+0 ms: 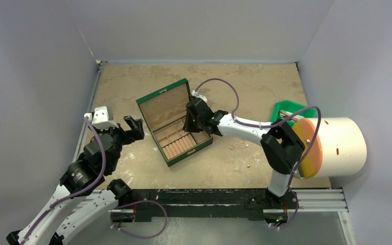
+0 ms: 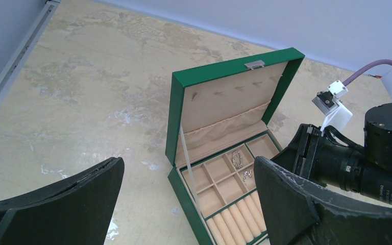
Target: Organize the mixed jewelry
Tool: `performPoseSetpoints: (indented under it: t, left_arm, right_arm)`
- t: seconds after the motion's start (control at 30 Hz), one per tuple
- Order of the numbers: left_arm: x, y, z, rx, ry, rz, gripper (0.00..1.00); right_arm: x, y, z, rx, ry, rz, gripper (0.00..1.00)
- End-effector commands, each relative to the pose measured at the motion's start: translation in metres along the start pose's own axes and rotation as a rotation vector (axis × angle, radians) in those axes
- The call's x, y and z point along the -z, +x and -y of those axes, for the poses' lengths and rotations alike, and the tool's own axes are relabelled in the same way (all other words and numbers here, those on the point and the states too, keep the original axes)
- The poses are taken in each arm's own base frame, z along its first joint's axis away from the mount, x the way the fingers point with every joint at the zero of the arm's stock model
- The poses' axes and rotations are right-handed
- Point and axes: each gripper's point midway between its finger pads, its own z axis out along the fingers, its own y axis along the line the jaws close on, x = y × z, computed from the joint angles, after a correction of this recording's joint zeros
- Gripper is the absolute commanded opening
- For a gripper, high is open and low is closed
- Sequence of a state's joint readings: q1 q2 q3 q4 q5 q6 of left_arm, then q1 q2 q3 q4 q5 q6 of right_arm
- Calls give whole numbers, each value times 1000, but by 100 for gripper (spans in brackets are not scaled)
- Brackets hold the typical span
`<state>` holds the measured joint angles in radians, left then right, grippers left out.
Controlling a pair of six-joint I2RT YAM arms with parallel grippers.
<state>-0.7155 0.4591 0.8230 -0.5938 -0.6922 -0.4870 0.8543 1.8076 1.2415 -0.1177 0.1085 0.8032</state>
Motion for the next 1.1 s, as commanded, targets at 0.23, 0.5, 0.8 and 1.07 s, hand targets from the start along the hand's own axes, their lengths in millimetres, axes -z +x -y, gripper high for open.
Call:
performPoseSetpoints:
  t: [0.23, 0.5, 0.8, 1.07]
  left_arm:
    - [4, -20, 2, 42, 5, 51, 98]
    - [4, -20, 2, 42, 6, 50, 99]
    - [4, -21, 2, 44, 6, 52, 98]
    - [3, -20, 3, 39, 6, 48, 99]
  right_arm:
    - [19, -14, -5, -27, -32, 54, 25]
    - [53, -25, 21, -11, 36, 132, 25]
    - [94, -24, 94, 23, 259, 214, 25]
    - [127, -3, 160, -22, 414, 234, 27]
